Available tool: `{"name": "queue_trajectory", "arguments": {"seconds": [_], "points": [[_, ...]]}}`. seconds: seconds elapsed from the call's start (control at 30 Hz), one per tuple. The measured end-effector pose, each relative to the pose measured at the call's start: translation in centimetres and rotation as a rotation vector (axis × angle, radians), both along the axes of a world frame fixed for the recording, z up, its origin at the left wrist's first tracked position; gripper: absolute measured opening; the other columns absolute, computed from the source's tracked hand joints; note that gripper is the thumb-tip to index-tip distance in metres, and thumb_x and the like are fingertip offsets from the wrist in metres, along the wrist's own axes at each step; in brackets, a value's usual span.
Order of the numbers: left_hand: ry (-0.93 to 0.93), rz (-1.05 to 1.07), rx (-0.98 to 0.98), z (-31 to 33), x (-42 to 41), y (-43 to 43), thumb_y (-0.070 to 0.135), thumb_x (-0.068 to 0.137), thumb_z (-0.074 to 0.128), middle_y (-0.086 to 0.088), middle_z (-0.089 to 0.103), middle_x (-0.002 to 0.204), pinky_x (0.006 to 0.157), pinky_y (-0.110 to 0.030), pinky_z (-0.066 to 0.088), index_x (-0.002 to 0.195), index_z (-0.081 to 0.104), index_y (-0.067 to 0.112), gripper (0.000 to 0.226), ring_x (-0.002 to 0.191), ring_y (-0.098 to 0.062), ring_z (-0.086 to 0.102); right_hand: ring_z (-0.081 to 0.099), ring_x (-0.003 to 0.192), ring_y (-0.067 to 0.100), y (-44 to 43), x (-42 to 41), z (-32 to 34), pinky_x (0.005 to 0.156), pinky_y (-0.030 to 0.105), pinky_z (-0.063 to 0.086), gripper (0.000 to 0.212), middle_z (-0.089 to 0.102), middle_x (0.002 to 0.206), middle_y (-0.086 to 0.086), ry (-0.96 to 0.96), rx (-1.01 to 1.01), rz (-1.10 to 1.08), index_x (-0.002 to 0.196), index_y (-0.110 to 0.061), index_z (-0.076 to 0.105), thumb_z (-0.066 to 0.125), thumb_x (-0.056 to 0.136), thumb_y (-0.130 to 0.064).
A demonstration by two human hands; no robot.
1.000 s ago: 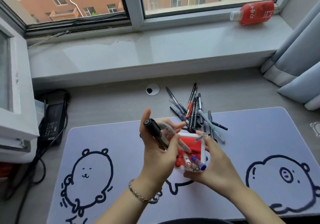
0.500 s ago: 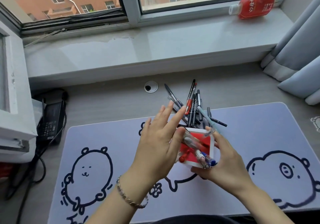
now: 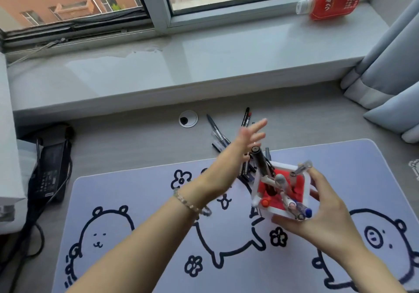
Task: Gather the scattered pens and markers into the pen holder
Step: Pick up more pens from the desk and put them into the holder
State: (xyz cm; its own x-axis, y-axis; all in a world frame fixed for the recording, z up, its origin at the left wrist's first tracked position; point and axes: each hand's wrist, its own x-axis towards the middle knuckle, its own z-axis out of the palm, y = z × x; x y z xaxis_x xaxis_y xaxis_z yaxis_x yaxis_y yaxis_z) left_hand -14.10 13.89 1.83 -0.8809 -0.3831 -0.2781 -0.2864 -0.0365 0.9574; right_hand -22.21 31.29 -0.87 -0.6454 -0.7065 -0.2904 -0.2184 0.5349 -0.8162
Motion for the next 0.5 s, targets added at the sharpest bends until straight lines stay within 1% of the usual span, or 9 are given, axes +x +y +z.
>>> {"name": "queue_trajectory", "arguments": {"seconds": [0.07,0.1,0.13,0.2,0.23,0.3,0.37,0.43,0.5], "points": [[-0.022,0.235,-0.036,-1.8,-1.3,-2.6,0.058,0.088,0.016,-0.002,0.055,0.125,0.094,-0.033,0.041,0.124,0.045,0.03,0.054,0.114,-0.017,0.053,0.048,0.096,-0.008,-0.4,-0.8,0.2,0.086,0.032,0.041,0.091,0.048,0.106,-0.035,-0.034,-0.021,-0.039,0.109,-0.064,0.034,0.089,0.043,-0.036],[-0.124,0.358,-0.132,-3.2,-1.8,-4.0,0.052,0.091,0.027,-0.003,0.056,0.12,0.088,-0.032,0.041,0.124,0.046,0.022,0.049,0.106,-0.017,0.055,0.048,0.098,-0.004,-0.5,-1.2,0.1,0.087,0.033,0.041,0.092,0.051,0.11,-0.031,-0.031,-0.022,-0.057,0.115,-0.058,0.035,0.089,0.042,-0.036],[-0.295,0.432,-0.242,-4.6,-2.2,-5.1,0.048,0.091,0.037,-0.006,0.053,0.12,0.085,-0.031,0.04,0.127,0.043,0.014,0.05,0.103,-0.019,0.053,0.048,0.101,0.001,-0.7,-1.6,0.1,0.087,0.034,0.042,0.094,0.053,0.113,-0.025,-0.021,-0.016,-0.074,0.119,-0.053,0.036,0.089,0.043,-0.037],[-0.623,0.425,-0.345,-7.2,-2.6,-6.3,0.046,0.087,0.05,-0.016,0.046,0.127,0.085,-0.035,0.041,0.128,0.034,0.003,0.061,0.106,-0.029,0.051,0.046,0.104,0.005,-1.0,-2.3,-0.3,0.085,0.034,0.042,0.095,0.053,0.117,-0.018,-0.004,-0.005,-0.101,0.122,-0.047,0.036,0.089,0.043,-0.037],[-0.704,0.395,-0.359,-8.3,-2.7,-6.4,0.044,0.085,0.055,-0.02,0.046,0.126,0.085,-0.038,0.043,0.125,0.033,0.001,0.063,0.107,-0.034,0.051,0.046,0.104,0.006,-1.1,-2.5,-0.4,0.085,0.035,0.042,0.095,0.052,0.118,-0.017,-0.001,-0.004,-0.107,0.123,-0.045,0.037,0.089,0.044,-0.037],[-0.732,0.376,-0.377,-10.2,-3.3,-6.4,0.038,0.083,0.059,-0.021,0.054,0.115,0.079,-0.039,0.046,0.116,0.04,0.0,0.054,0.1,-0.038,0.056,0.047,0.105,0.006,-1.2,-2.8,-0.6,0.086,0.035,0.043,0.096,0.053,0.119,-0.017,-0.004,-0.001,-0.114,0.124,-0.043,0.037,0.089,0.043,-0.036],[-0.683,0.389,-0.412,-11.4,-4.0,-6.2,0.031,0.083,0.056,-0.019,0.062,0.104,0.071,-0.037,0.05,0.104,0.051,0.0,0.038,0.088,-0.037,0.061,0.048,0.105,0.007,-1.3,-2.8,-0.7,0.087,0.035,0.043,0.095,0.054,0.115,-0.019,-0.022,0.005,-0.114,0.122,-0.045,0.037,0.09,0.043,-0.035],[-0.662,0.383,-0.435,-12.0,-4.3,-6.0,0.024,0.083,0.051,-0.021,0.063,0.1,0.062,-0.034,0.045,0.099,0.054,0.0,0.029,0.078,-0.035,0.059,0.05,0.102,0.007,-1.3,-2.6,-0.7,0.087,0.034,0.044,0.095,0.055,0.112,-0.021,-0.035,0.014,-0.103,0.121,-0.049,0.036,0.089,0.043,-0.036],[-0.675,0.379,-0.429,-11.9,-4.1,-5.9,0.019,0.086,0.047,-0.02,0.058,0.102,0.061,-0.032,0.037,0.101,0.05,-0.003,0.027,0.075,-0.034,0.052,0.051,0.102,0.008,-1.2,-2.3,-0.8,0.088,0.036,0.045,0.095,0.055,0.113,-0.018,-0.032,0.036,-0.085,0.121,-0.049,0.035,0.088,0.043,-0.037]]}}
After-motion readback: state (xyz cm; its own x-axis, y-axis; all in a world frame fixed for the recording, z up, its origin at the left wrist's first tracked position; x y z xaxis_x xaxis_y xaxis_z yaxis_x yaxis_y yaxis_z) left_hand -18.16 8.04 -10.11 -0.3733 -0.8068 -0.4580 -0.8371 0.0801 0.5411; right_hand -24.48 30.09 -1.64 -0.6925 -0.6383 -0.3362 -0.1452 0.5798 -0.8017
